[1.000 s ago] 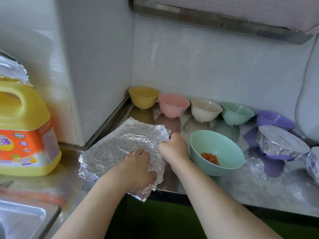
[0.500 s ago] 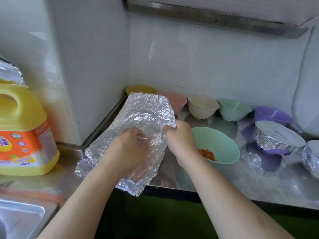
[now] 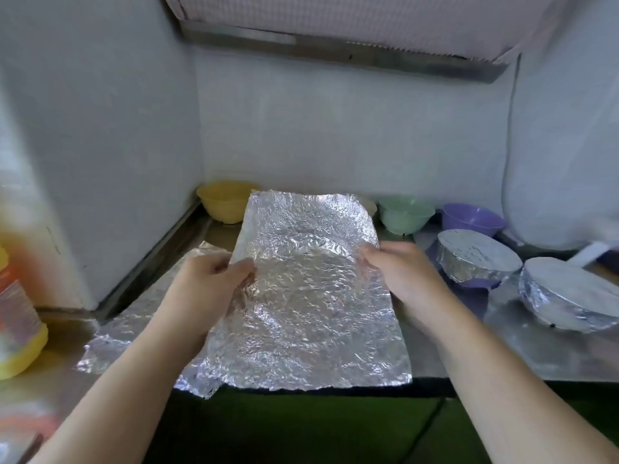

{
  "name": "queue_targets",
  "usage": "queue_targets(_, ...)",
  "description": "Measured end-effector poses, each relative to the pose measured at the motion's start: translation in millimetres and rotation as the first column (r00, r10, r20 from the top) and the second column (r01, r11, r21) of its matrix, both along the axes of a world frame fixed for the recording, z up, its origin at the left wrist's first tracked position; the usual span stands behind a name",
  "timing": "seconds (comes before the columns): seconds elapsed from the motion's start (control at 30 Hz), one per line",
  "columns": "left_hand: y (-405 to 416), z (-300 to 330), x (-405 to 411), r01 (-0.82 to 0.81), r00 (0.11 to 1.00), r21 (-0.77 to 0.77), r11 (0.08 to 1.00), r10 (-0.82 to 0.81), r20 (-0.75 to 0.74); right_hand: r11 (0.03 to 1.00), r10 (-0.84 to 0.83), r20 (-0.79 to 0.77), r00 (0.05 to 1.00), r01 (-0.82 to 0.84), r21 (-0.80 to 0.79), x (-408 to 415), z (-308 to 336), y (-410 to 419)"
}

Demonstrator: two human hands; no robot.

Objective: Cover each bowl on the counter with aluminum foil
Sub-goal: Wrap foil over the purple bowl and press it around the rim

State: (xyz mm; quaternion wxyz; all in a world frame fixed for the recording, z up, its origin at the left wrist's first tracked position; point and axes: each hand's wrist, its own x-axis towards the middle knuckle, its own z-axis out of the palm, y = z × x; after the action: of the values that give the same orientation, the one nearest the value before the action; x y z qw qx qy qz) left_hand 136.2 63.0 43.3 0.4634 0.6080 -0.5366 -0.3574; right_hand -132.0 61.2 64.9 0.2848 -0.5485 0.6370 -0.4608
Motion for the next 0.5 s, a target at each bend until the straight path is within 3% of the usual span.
queue_targets(0.07,-2.4,-5.2,-22.1,0.019,0.999,0.024,1.000,-0.019,-0.037,0.998,-0.057,0.003,0.998,0.057,-0.012,-19.4,-2.3,-1.3)
queue_targets(0.13,-7.7,-7.5,-42.2,0.031,0.999,0.029,0.999,-0.030,-0.027,0.989,-0.136,-0.091,0.987,0.131,-0.062,-37.0,-4.0,-5.2)
queue_targets(0.27,-28.5,-7.1,-73.8,0.067,0.993,0.059,0.996,-0.073,0.093,0.974,-0.218,-0.289,0.932,0.188,-0.128,-63.8,-13.7,-19.3)
queue_targets(0.4,-50.1,-18.3,-83.8,0.039,0.971,0.061,0.997,-0.052,0.235,0.976,-0.213,-0.407,0.888,0.209,-0.054,-78.1,-30.5,-36.4)
queue_targets(0.5,-61.3,-27.9,-84.3,0.029,0.965,0.143,0.989,-0.065,0.253,0.979,-0.168,-0.443,0.881,0.202,0.030,-82.7,-42.4,-44.3)
